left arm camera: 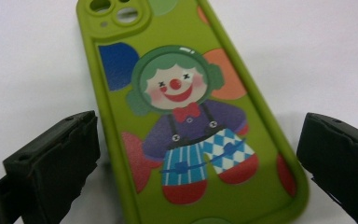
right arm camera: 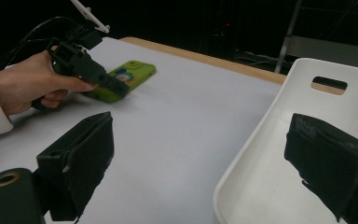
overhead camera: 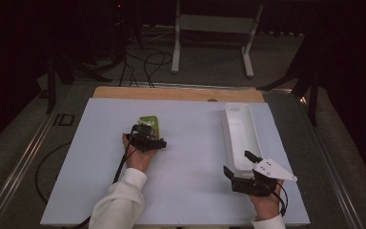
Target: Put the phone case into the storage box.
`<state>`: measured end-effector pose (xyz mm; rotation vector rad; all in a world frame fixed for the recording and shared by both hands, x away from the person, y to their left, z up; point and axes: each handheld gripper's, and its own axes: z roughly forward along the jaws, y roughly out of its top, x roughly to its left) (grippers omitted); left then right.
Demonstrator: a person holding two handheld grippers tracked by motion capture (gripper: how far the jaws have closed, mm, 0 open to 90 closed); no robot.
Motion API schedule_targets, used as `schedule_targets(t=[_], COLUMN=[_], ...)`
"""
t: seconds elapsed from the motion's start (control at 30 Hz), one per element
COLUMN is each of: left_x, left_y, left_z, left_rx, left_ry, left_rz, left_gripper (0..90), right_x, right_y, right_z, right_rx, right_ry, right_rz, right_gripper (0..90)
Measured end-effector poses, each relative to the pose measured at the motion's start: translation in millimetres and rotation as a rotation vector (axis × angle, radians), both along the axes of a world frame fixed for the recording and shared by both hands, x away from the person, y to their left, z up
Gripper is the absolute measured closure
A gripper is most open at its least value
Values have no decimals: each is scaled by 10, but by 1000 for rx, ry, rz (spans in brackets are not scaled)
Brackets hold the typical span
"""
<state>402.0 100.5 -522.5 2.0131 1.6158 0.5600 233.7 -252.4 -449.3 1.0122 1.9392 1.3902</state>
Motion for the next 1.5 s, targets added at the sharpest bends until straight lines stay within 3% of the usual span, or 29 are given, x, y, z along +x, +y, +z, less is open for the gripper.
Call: schedule_targets(t=[0.53, 0.8, 1.13, 1.5], left_x=[-24, -57, -58, -63], left_y=[11, 16, 44, 54], left_z=[-6, 21, 33, 45], left_rx=[-3, -5, 0, -5], left_ry=[10, 11, 28, 30], left_rz=[9, 18, -19, -17], left_gripper=[54, 140, 144, 157], right_x=[0, 0, 6, 9], right_y=[9, 2, 13, 7], right_z=[-1, 2, -6, -9], right_rx=[-5, -6, -10, -3], right_ry=[3, 3, 7, 8], right_rz=[-4, -7, -5, 1], right_gripper=[81, 82, 82, 82])
